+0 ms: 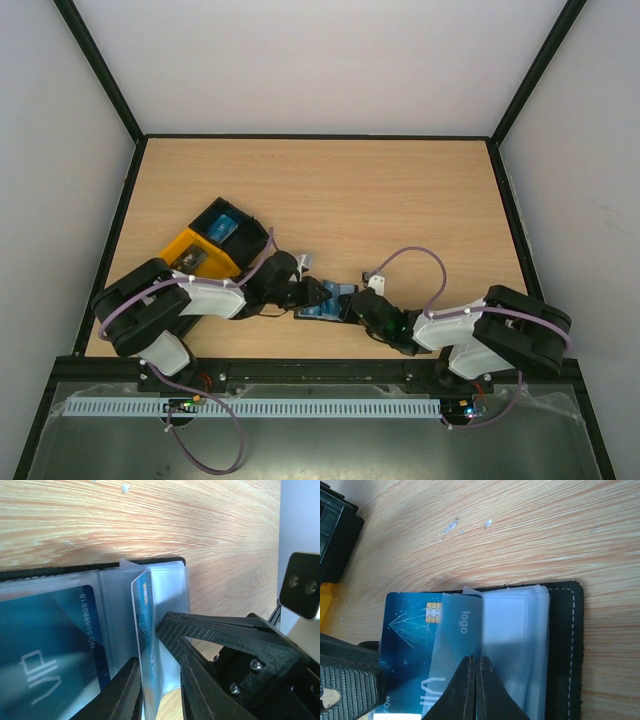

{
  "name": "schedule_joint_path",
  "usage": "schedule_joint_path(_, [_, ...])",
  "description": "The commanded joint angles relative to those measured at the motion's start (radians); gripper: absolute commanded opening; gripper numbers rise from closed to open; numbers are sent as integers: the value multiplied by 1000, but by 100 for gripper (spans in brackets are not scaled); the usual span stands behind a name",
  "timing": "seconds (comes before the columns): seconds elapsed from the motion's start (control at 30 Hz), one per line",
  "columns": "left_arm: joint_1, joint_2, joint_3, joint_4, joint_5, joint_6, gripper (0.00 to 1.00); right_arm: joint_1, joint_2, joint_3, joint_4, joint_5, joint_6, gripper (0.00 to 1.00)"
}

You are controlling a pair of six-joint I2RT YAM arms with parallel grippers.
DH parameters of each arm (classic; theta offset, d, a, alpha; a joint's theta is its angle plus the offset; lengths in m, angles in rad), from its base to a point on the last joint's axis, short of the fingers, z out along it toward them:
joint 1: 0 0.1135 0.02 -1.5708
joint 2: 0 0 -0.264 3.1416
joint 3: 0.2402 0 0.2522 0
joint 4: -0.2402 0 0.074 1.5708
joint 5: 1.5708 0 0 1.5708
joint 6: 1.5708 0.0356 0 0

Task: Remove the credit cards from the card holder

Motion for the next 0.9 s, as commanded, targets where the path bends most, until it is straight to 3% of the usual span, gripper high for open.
schedule_joint_path(0.0, [-12, 1, -9, 77, -18, -25, 19, 1, -11, -45, -113, 1, 12, 2])
schedule_joint_path(0.13, [-11, -21, -24, 72, -37, -32, 3, 1, -27, -50, -120, 4, 16, 2])
schedule_joint_path(0.57, [-11, -173, -64, -114, -203, -21, 3, 2, -146, -45, -166, 24, 10, 9])
schedule_joint_path(0.87, [-9, -349, -37, -245, -241, 0, 3, 1, -448, -64, -105, -75, 7, 31])
